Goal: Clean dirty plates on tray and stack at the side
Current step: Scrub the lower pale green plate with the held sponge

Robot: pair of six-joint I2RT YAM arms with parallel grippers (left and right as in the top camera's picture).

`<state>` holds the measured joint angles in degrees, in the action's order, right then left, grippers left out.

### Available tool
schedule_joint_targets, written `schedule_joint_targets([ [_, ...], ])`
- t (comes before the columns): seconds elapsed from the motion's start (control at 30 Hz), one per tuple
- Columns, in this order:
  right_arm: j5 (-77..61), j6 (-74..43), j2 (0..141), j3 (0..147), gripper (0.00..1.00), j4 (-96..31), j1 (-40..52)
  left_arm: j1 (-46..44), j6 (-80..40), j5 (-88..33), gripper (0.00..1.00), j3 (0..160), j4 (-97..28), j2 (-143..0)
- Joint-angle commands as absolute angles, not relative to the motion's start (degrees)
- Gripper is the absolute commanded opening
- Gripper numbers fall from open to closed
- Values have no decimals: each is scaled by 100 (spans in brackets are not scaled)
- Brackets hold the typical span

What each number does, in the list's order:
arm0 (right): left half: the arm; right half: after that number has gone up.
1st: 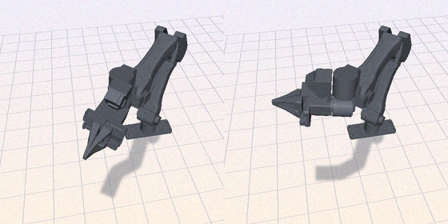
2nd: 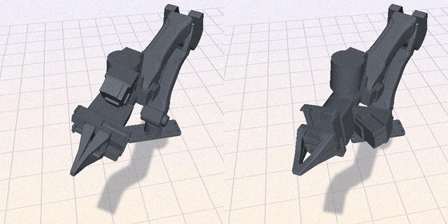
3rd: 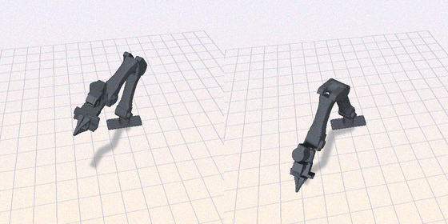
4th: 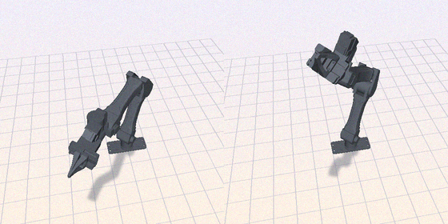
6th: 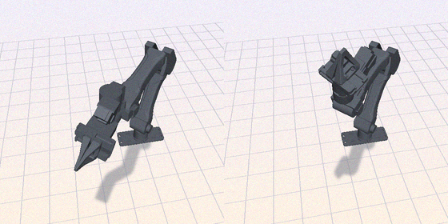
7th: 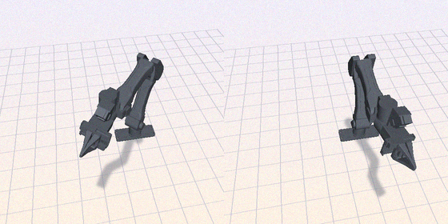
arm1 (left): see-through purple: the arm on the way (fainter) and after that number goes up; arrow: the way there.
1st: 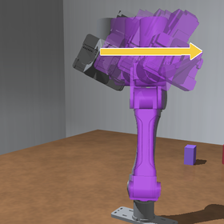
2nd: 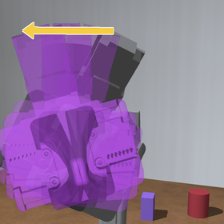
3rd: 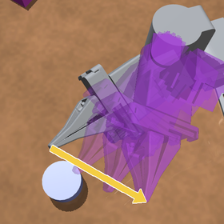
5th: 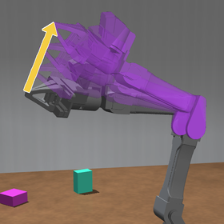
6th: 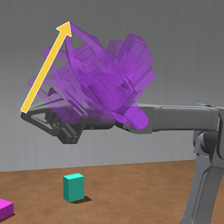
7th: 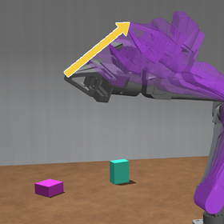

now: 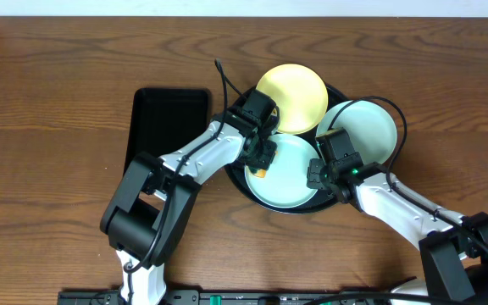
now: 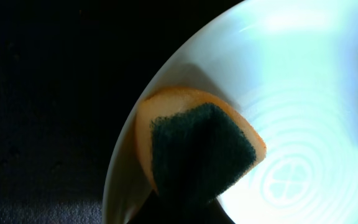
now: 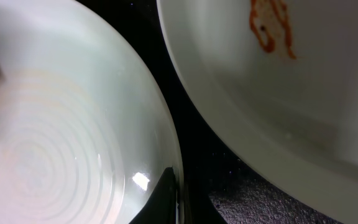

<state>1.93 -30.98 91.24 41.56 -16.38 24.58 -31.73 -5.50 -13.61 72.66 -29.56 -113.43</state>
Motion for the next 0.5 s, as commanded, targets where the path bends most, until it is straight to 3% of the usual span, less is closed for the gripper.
schedule_joint_targets([
  [0.0, 209, -2987, 9205, 4145, 1, -1673, 2484, -3183, -458, -1238, 7, 7242, -2989, -11662],
  [0.47, 209, -2989, 9205, 4145, 1, -1669, 2484, -3422, -478, -1441, 8, 7231, -3411, -12040],
])
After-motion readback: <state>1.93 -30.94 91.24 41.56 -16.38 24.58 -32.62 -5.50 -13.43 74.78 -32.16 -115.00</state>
